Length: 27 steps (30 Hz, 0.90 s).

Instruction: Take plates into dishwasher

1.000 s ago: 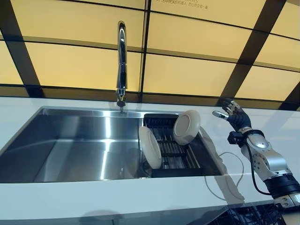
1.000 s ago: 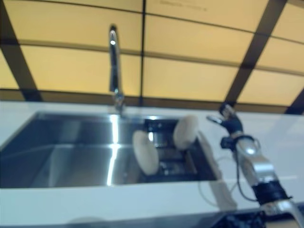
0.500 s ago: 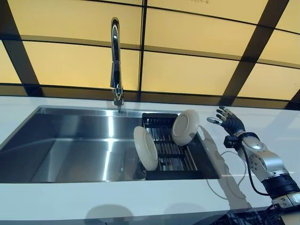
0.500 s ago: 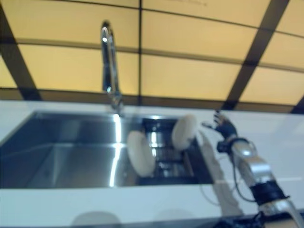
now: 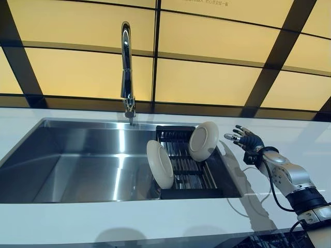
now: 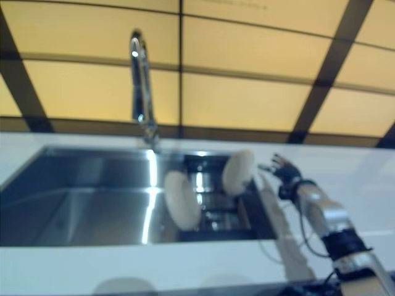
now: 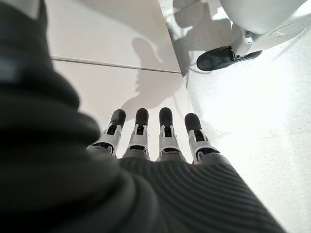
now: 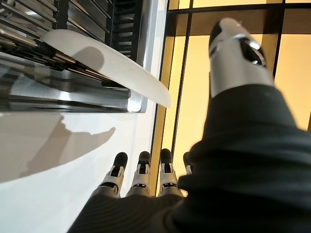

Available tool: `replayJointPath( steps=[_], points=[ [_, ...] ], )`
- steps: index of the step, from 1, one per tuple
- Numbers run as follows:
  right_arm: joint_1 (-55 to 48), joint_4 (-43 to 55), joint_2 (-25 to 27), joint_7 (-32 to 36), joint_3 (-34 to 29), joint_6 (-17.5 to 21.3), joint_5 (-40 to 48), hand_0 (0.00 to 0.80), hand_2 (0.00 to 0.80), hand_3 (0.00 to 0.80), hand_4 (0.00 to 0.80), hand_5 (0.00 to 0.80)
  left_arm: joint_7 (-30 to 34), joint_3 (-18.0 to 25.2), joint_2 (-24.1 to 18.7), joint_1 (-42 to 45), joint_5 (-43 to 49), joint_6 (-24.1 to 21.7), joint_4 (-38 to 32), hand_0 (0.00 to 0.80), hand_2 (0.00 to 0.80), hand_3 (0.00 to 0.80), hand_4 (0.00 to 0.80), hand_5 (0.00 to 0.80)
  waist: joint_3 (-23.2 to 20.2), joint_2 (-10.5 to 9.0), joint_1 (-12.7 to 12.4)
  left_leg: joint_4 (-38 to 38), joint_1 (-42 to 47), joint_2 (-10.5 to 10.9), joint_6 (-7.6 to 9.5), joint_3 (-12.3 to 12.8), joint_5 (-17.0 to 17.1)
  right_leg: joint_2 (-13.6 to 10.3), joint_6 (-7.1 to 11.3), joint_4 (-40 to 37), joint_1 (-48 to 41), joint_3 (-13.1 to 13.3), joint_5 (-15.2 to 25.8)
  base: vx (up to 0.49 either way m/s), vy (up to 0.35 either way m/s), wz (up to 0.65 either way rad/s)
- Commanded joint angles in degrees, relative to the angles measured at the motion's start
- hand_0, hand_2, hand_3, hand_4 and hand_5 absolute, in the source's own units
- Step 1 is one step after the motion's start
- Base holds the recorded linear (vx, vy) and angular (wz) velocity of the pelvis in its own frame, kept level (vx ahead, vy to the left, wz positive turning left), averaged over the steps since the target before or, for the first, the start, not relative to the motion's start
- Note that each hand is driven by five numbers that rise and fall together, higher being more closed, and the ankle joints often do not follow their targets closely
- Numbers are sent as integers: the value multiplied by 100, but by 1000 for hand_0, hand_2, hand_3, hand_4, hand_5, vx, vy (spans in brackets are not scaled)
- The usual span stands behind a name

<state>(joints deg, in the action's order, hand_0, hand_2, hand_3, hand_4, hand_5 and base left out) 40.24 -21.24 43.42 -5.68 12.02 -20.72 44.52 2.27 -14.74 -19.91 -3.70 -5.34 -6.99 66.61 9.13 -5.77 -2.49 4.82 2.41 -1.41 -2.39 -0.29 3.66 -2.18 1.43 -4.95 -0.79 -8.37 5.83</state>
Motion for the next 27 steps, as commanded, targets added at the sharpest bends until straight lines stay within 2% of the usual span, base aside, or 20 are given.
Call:
replayJointPath(
  steps=[1, 19, 27],
  points=[
    [784, -224, 45, -127, 177, 123, 86, 0, 0, 0, 0, 0, -57, -264, -9, -274, -14, -37, 175, 0, 0, 0, 0, 0, -140, -171, -111, -35, -102, 131, 56, 161, -157, 8, 217, 43, -179, 21, -220, 0, 0, 0],
    [1272, -875, -39, -329, 287, 56, 195, 0, 0, 0, 0, 0, -72, -357, -4, -208, -75, -3, 254, 0, 0, 0, 0, 0, -203, -141, -228, 11, -31, 158, 60, 76, -180, -15, 220, 14, -267, -16, -250, 14, -1, 1],
    [1377, -1186, -112, -344, 353, 85, 215, 0, 0, 0, 0, 0, -74, -409, -27, -151, -130, -40, 244, 0, 0, 0, 0, 0, -89, -87, -301, -33, -36, 153, 63, 44, -183, -27, 185, 71, -290, -99, -299, 40, -21, 4]
  ],
)
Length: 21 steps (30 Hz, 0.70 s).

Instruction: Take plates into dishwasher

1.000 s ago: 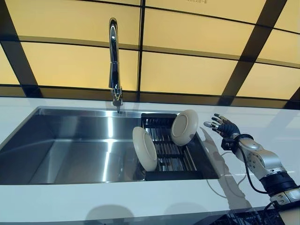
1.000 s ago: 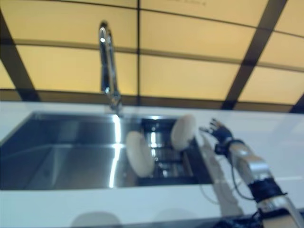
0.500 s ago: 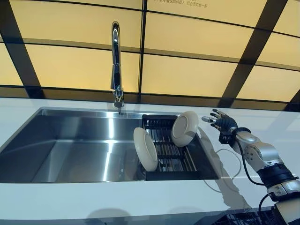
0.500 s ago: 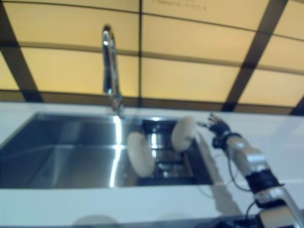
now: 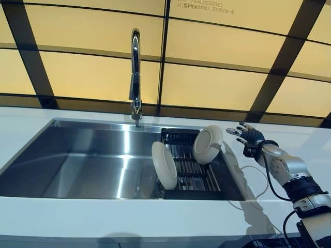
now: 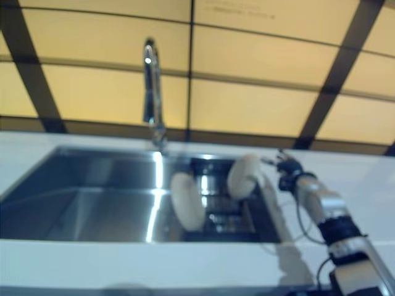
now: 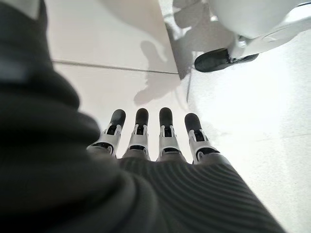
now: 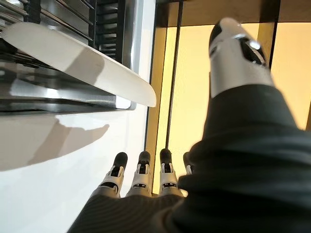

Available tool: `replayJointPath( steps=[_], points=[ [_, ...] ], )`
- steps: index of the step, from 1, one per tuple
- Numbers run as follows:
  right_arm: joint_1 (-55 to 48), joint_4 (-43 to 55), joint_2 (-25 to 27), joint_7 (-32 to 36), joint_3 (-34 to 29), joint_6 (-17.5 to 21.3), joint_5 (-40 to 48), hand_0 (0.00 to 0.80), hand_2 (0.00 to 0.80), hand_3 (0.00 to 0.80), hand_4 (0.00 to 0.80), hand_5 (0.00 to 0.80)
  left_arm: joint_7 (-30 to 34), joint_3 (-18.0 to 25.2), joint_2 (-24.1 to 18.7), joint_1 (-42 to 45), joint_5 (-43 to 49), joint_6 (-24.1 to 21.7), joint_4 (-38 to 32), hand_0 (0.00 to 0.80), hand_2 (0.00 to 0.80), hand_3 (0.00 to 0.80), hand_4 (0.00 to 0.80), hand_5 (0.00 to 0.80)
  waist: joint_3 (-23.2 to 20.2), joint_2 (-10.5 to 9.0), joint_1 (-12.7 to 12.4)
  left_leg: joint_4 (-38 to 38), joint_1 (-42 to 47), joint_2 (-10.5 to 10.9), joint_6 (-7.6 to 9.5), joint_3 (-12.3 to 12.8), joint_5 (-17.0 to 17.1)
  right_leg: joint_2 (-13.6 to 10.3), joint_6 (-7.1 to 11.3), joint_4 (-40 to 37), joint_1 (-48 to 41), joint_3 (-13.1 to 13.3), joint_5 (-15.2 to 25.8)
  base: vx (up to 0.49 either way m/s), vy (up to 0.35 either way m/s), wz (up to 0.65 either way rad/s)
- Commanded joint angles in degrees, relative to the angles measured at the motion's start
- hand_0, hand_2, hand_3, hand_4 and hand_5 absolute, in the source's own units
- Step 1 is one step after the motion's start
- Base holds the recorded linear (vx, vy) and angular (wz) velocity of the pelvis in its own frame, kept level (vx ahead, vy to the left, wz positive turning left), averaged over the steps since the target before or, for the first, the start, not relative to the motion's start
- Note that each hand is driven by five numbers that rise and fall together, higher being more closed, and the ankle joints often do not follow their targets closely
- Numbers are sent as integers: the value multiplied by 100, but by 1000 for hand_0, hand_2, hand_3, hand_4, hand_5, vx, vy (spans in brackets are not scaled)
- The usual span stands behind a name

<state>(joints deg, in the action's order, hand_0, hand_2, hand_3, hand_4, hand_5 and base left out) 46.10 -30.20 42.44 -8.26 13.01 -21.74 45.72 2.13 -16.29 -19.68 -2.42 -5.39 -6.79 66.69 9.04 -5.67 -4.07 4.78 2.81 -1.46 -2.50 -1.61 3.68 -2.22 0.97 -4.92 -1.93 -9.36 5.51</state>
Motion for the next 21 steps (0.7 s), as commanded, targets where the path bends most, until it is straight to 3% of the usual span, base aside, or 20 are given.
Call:
replayJointPath(
  steps=[1, 21],
  points=[
    [807, -320, -25, -93, 266, 200, 124, 0, 0, 0, 0, 0, -56, -258, -51, -282, -135, -64, 230, 0, 0, 0, 0, 0, -62, -88, -148, -34, -76, 155, 73, 172, -185, -22, 225, 82, -175, -9, -277, 39, -20, 8],
    [1128, -681, -189, -252, 410, 98, 14, 0, 0, 0, 0, 0, -60, -472, -31, -370, -204, -90, 1, 0, 0, 0, 0, 0, 203, -47, -256, -55, -160, 131, 44, 42, -148, 33, 136, 128, -163, -112, -352, 17, -11, 3]
  ],
)
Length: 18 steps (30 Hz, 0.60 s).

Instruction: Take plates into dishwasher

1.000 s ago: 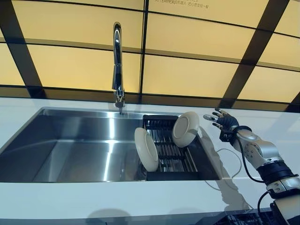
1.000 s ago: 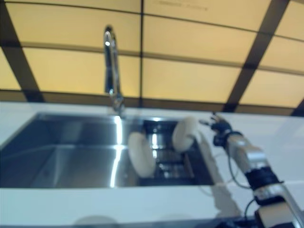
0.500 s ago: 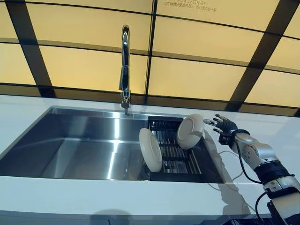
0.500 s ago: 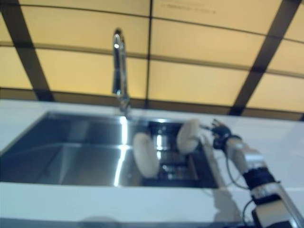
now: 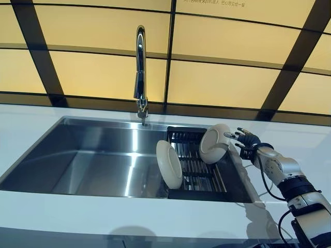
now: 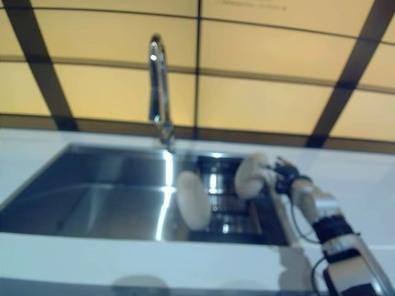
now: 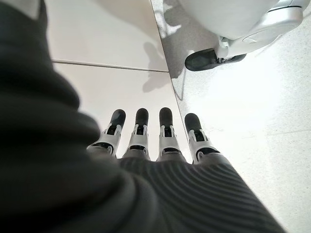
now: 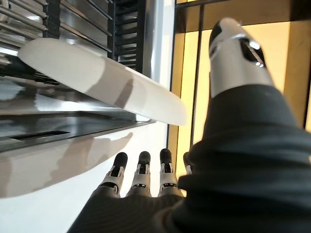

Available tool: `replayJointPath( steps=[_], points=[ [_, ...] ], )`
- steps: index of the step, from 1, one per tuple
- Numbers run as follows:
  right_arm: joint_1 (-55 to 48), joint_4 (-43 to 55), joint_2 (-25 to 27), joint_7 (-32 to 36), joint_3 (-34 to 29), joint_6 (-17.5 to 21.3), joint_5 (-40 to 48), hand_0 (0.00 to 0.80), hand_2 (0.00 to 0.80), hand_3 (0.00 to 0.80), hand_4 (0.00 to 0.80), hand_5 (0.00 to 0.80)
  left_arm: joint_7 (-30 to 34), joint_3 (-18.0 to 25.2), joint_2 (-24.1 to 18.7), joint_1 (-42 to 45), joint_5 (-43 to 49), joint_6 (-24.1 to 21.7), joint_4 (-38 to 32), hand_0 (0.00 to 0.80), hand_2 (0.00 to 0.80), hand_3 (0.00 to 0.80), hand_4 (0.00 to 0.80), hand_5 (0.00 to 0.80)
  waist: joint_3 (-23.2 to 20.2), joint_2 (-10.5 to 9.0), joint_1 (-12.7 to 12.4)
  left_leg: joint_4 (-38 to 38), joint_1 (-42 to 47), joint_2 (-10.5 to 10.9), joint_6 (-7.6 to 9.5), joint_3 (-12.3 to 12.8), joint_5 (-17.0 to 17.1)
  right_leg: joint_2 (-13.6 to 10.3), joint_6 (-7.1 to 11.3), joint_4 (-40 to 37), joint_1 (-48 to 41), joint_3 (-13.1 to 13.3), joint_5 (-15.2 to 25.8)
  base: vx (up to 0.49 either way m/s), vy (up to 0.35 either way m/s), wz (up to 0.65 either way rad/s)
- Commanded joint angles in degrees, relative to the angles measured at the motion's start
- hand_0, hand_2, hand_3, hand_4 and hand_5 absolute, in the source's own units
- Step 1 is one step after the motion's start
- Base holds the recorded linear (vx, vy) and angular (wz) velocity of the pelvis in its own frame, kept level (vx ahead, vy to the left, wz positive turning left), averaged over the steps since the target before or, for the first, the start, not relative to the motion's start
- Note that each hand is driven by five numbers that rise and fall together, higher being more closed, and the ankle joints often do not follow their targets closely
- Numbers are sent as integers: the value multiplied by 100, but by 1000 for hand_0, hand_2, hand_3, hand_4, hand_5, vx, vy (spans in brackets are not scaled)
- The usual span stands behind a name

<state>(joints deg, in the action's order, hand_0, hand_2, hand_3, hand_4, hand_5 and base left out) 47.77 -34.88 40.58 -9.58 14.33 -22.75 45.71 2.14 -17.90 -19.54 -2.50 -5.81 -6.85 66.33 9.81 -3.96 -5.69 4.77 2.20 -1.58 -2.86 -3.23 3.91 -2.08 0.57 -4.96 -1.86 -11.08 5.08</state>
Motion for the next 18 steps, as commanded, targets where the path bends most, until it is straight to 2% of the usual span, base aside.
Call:
replayJointPath(
  steps=[1, 18],
  points=[
    [970, -230, 1, -131, 277, 197, -1, 0, 0, 0, 0, 0, -62, -316, -48, -365, -167, -81, 33, 0, 0, 0, 0, 0, 130, -219, -96, -54, -101, 142, 81, 204, -170, 20, 175, 132, -168, 58, -309, 12, -14, 7],
    [1131, -456, -33, -271, 353, 159, 57, 0, 0, 0, 0, 0, -63, -412, -106, -462, -260, -80, -19, 0, 0, 0, 0, 0, 306, -220, -135, -62, -171, 139, 89, 166, -160, 37, 151, 173, -103, 35, -320, 1, -1, 0]
  ],
)
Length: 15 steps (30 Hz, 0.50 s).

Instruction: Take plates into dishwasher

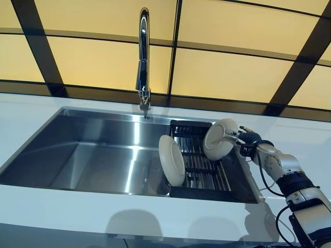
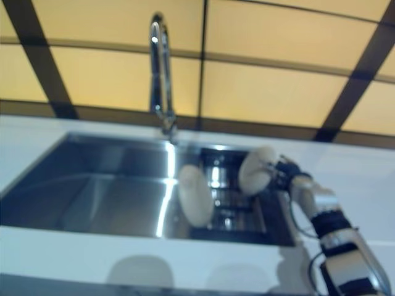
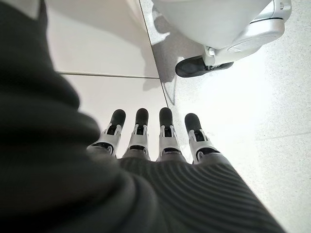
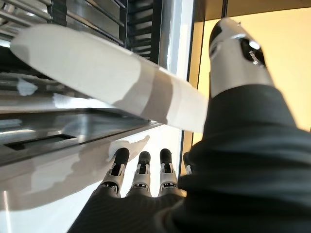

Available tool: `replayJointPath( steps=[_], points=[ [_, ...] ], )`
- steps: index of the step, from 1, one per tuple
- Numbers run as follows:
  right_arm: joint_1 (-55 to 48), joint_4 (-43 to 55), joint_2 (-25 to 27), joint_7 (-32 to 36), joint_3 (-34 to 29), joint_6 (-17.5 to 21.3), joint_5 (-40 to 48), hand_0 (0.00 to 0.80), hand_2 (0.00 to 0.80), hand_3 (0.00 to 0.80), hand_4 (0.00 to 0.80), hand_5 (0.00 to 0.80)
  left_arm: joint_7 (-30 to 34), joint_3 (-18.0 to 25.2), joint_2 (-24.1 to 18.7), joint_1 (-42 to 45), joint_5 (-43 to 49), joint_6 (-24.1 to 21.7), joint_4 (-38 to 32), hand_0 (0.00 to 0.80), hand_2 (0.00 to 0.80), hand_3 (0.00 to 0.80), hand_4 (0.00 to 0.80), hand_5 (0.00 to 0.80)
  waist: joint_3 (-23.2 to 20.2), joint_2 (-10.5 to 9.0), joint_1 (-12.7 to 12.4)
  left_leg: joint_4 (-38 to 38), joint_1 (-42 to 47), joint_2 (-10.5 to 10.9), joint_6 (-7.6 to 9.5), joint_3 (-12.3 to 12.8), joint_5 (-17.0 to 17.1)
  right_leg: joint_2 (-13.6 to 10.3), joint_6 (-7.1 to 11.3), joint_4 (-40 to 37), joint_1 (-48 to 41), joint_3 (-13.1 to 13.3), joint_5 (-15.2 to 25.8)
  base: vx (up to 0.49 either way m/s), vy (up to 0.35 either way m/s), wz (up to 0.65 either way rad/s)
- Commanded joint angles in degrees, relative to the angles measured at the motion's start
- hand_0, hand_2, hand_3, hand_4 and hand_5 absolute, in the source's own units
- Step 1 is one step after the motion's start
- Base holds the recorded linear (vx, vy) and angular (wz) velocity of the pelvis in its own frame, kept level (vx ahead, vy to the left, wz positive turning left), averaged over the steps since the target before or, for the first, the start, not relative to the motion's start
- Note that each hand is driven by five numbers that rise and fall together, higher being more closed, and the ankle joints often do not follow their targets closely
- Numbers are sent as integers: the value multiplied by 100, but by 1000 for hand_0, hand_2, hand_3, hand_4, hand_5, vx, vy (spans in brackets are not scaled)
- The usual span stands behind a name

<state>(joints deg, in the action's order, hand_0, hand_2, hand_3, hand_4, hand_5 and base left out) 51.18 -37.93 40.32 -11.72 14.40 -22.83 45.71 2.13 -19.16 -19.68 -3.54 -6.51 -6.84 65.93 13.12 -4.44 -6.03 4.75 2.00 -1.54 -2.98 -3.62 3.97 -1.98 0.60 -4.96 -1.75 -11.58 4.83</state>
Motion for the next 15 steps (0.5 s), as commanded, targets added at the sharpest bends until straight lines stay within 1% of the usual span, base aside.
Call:
replayJointPath(
  steps=[1, 15],
  points=[
    [804, -176, -15, -69, 345, 176, 49, 0, 0, 0, 0, 0, -61, -292, -92, -356, -191, -96, 27, 0, 0, 0, 0, 0, -16, -169, -107, -60, -155, 133, 100, 202, -165, 25, 146, 173, -113, 84, -298, 0, 0, 0],
    [844, -240, -58, -126, 343, 159, 110, 0, 0, 0, 0, 0, -101, -334, -115, -396, -233, -78, -21, 0, 0, 0, 0, 0, 59, -198, -123, -62, -163, 139, 121, 196, -179, 28, 139, 221, -78, 76, -309, 0, 0, 0]
  ],
)
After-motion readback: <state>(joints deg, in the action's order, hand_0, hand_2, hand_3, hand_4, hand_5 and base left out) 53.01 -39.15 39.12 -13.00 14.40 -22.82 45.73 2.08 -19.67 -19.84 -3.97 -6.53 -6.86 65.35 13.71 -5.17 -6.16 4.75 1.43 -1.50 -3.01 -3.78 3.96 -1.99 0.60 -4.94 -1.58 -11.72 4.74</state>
